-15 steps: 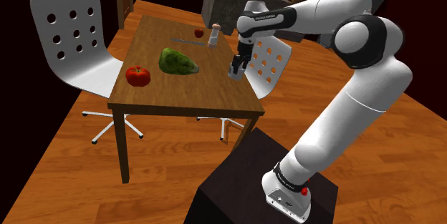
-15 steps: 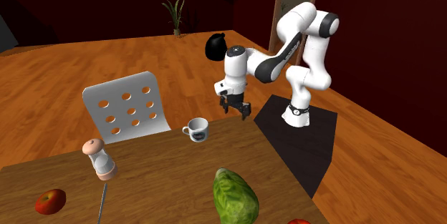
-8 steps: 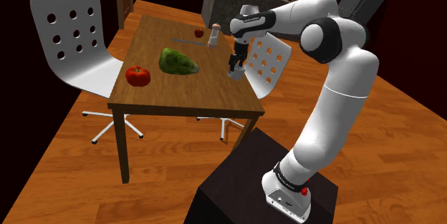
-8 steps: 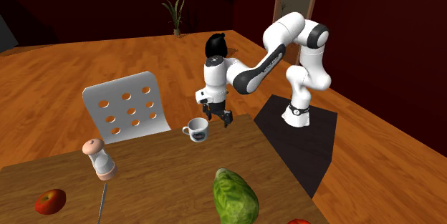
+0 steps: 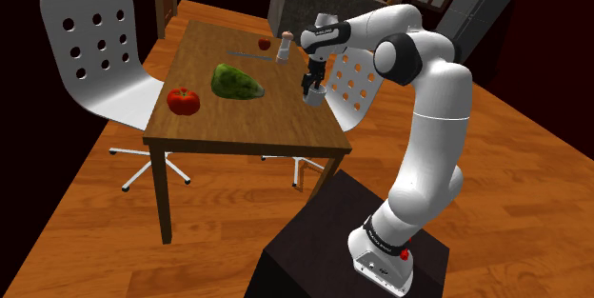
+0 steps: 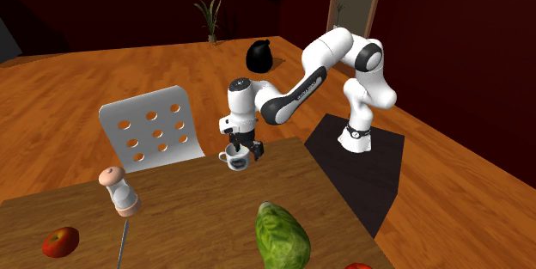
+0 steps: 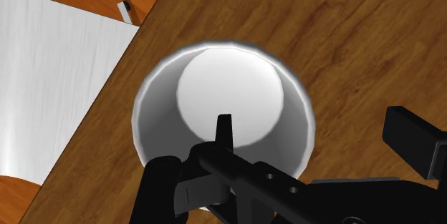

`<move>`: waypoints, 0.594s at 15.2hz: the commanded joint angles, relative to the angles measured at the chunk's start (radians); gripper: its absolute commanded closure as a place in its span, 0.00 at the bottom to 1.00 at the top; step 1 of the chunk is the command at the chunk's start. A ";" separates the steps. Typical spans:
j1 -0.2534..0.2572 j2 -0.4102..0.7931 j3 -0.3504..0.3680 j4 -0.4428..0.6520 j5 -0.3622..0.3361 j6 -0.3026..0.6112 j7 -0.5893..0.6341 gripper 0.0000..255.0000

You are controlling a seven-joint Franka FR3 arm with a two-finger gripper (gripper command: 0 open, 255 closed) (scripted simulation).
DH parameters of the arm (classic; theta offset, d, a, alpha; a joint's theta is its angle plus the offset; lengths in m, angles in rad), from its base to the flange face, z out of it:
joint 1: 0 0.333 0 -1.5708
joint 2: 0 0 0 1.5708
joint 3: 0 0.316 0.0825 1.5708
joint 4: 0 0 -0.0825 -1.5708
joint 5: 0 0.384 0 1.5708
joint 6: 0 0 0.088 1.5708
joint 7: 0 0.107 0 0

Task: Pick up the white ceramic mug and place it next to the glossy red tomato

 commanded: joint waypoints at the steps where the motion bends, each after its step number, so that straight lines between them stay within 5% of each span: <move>1: -0.003 0.008 0.000 -0.015 0.002 0.023 -0.003 0.00; 9: -0.005 0.020 0.002 -0.033 0.006 0.053 -0.005 0.00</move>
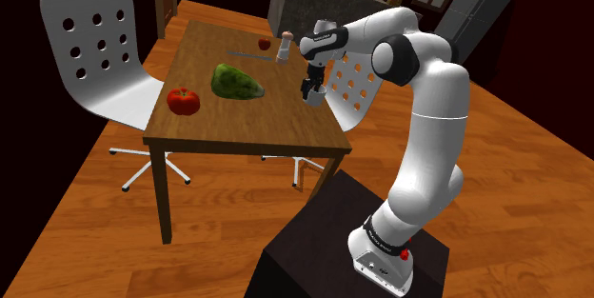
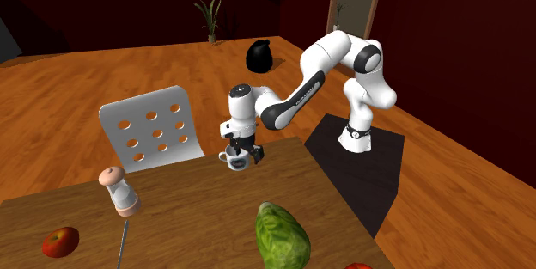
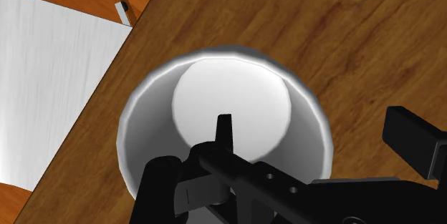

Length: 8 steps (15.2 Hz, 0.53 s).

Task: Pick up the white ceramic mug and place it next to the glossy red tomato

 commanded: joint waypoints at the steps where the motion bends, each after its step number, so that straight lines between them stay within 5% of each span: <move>1: 0.000 0.000 0.000 0.000 0.000 0.000 0.000 0.00; 2: 0.000 0.000 0.000 0.000 0.000 0.000 0.000 0.00; 3: 0.000 0.000 0.000 0.000 0.000 0.000 0.000 1.00; 8: 0.000 0.000 0.000 0.000 0.000 0.000 0.000 1.00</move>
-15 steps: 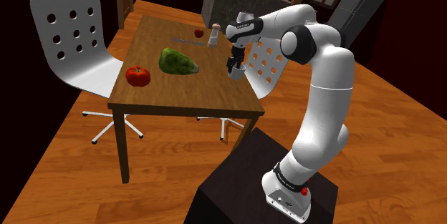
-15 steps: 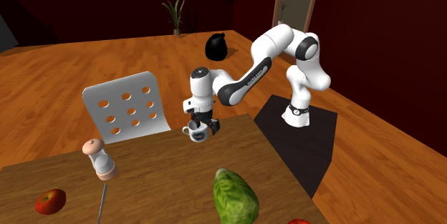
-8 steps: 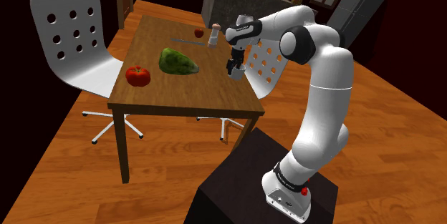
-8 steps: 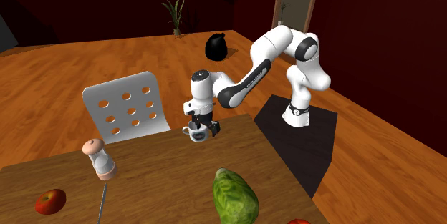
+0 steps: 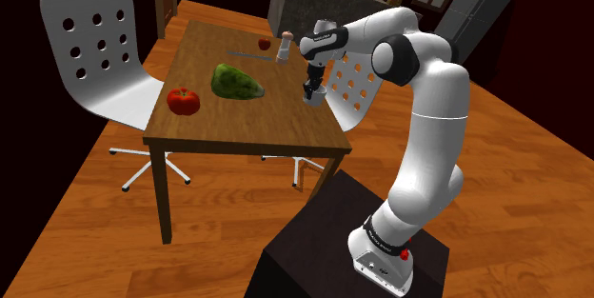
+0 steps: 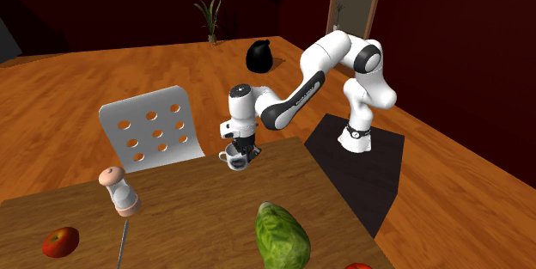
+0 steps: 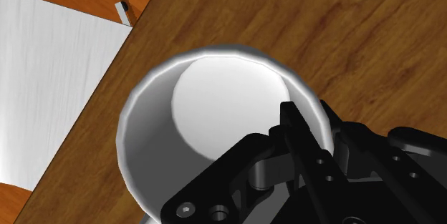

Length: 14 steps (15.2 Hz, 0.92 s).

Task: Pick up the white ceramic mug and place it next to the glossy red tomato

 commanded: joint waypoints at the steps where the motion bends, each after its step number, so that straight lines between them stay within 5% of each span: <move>1: 0.000 0.000 0.000 0.000 0.000 0.000 0.000 1.00; 14: 0.004 -0.051 -0.008 0.062 -0.013 -0.112 0.000 1.00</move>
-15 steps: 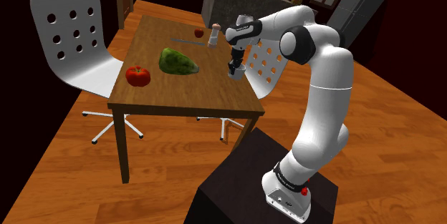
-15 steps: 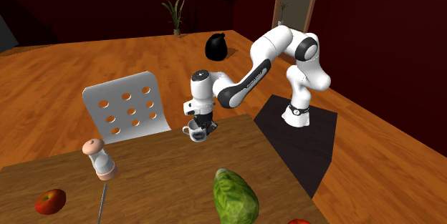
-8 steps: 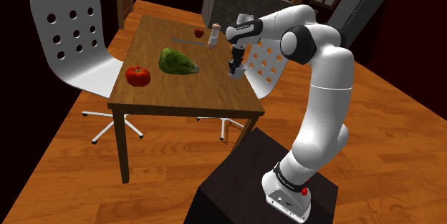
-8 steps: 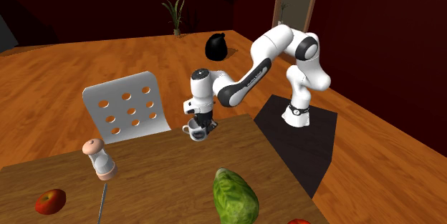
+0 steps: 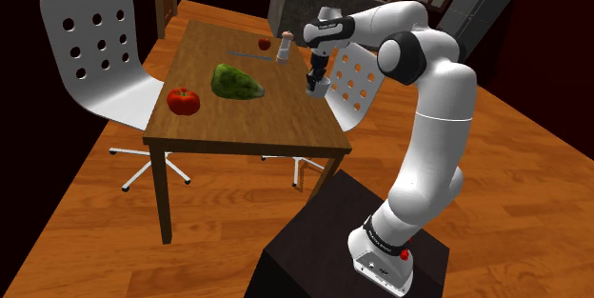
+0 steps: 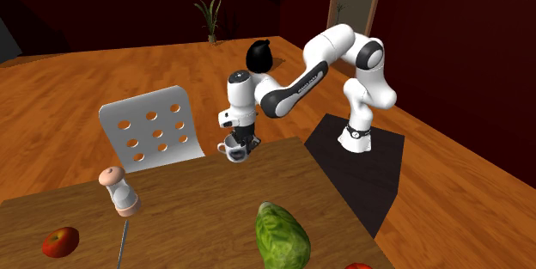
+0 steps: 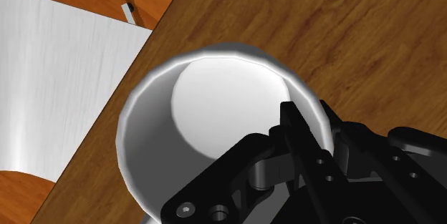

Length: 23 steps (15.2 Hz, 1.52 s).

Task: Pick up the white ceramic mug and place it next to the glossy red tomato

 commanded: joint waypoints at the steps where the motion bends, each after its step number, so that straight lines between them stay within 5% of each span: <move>1: 0.000 -0.006 -0.001 0.016 -0.002 -0.023 0.000 1.00; 20: -0.004 -0.043 -0.009 0.214 -0.011 -0.255 -0.009 1.00; 23: 0.047 -0.083 0.008 0.161 -0.024 -0.244 0.056 1.00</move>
